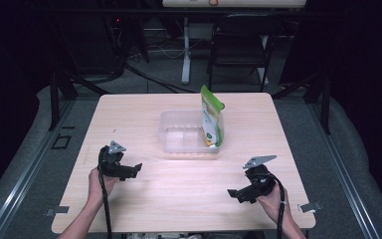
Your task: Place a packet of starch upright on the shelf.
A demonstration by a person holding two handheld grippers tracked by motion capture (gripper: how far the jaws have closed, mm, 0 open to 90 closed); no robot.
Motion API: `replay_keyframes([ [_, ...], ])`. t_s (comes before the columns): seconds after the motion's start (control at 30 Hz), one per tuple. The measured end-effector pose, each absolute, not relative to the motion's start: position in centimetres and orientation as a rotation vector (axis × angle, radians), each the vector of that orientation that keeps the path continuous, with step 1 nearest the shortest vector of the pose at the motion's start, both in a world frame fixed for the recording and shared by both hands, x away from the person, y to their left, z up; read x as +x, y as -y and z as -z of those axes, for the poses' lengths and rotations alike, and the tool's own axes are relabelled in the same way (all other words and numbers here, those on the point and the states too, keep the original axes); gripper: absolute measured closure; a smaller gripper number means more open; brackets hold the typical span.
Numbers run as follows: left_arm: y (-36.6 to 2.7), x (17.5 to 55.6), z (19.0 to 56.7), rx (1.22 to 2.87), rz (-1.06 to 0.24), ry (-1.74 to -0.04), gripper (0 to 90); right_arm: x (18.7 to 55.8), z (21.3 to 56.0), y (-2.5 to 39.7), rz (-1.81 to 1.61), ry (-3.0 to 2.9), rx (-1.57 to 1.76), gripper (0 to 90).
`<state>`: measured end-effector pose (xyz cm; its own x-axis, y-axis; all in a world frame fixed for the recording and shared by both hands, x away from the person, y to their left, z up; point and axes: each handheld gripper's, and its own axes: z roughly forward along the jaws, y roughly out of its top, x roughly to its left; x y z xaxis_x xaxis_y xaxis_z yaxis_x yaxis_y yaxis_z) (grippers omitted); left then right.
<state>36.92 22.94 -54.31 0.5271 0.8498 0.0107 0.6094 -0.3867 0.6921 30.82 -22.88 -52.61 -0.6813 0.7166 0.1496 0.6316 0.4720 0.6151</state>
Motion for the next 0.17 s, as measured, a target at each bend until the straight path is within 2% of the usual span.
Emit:
replay_keyframes([
  [0.17,-22.84,37.03,54.32,2.135,-0.488,-1.180,2.5,30.41,53.02,23.13,-0.961,-2.595,1.176,0.0],
])
